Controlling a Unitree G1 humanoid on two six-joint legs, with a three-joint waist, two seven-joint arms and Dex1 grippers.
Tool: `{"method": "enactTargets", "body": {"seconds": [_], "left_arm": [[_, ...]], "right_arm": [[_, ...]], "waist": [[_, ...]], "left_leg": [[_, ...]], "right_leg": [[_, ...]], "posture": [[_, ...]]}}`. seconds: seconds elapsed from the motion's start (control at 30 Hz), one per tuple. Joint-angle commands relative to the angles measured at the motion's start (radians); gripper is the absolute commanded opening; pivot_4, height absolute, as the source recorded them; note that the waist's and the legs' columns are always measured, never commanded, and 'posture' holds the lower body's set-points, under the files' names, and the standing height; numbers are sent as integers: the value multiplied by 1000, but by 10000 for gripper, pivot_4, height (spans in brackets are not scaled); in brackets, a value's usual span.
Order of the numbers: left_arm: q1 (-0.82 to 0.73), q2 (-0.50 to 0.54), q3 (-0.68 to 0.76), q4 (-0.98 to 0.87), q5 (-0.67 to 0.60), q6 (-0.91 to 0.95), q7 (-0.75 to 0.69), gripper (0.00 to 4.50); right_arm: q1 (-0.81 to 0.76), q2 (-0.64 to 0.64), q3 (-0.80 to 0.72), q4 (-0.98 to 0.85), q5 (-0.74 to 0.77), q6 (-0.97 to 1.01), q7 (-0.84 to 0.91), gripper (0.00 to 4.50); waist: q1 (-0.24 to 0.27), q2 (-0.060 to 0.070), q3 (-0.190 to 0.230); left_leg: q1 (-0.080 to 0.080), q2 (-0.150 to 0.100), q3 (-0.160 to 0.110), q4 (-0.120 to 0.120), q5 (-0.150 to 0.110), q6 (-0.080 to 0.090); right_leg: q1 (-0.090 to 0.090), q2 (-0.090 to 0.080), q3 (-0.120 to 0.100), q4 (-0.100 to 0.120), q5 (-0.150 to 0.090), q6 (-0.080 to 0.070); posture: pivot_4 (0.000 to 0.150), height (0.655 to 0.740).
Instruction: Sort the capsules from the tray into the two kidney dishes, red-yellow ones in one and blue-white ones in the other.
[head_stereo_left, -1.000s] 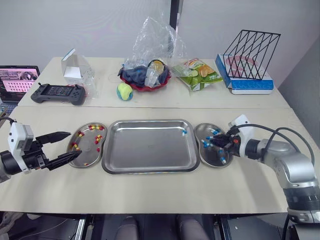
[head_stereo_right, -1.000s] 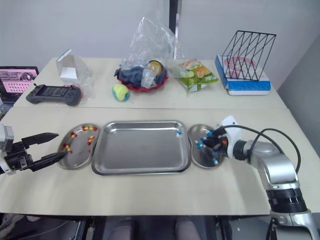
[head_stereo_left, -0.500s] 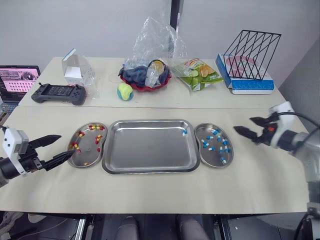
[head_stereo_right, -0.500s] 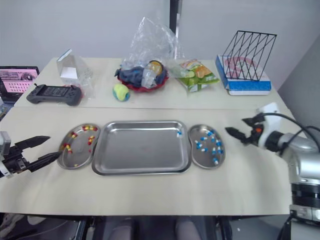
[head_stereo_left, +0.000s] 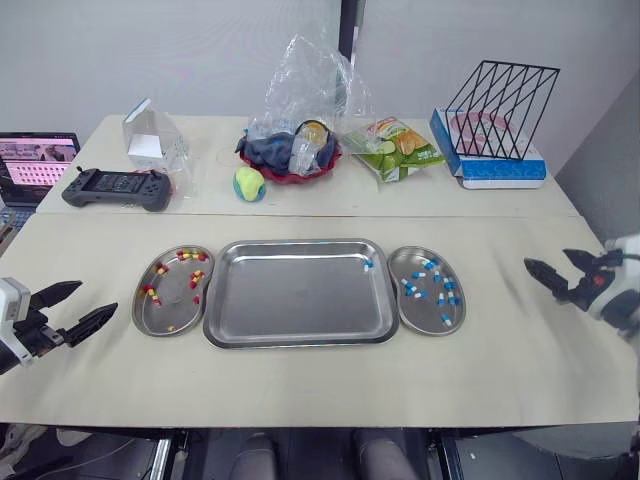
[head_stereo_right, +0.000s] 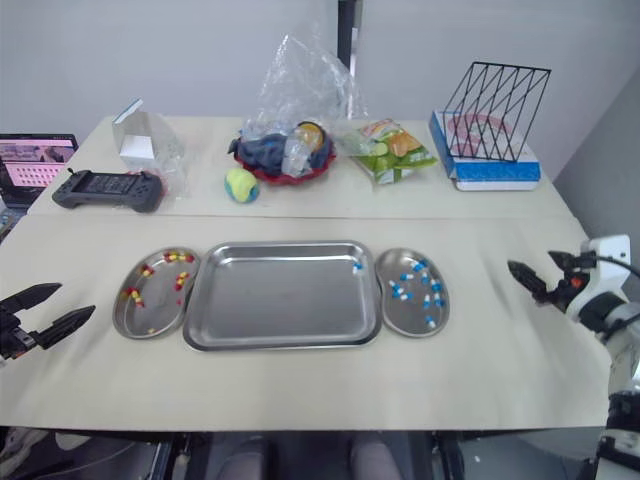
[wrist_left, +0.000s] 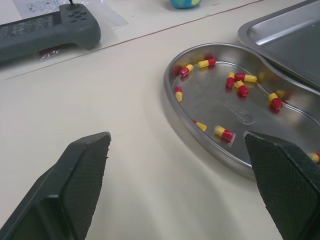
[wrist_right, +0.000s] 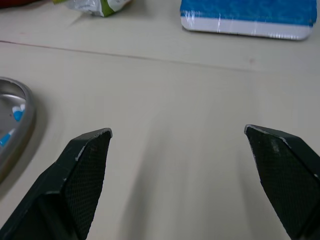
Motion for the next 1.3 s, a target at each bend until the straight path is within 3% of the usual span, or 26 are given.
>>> {"method": "enactTargets", "body": {"seconds": [0.03,0.8,1.1,1.2,1.3], "left_arm": [[-8,16,25,11,1,-25,9,45000],[-14,23,27,12,-7,-30,-1,45000],[-29,23,22,-8,-16,-21,-14,45000],[-39,19,18,-18,-21,-16,-16,45000],[-13,0,12,-63,-33,4,-29,45000]], "right_arm": [[13,-11,-28,4,5,-62,5,44896],[-5,-13,-6,-81,35,-24,8,44896],[-11,-13,28,-249,58,72,15,44896],[-40,5,75,-356,80,156,-12,44896],[-76,28,221,-519,35,247,-53,44896]], "waist": [[-1,1,0],[-6,1,0],[-5,1,0],[-5,2,0],[-9,2,0]], "left_leg": [[0,0,0,0,0,0],[2,0,0,-1,0,0],[2,0,0,-1,0,0],[2,0,0,-1,0,0],[3,0,0,-1,0,0]], "right_leg": [[0,0,0,0,0,0],[1,0,0,1,0,0],[1,0,1,1,0,0],[1,0,1,2,0,0],[0,0,1,3,0,0]], "posture": [[1500,7174],[1500,7174],[1500,7174],[1500,7174],[1500,7174]]}}
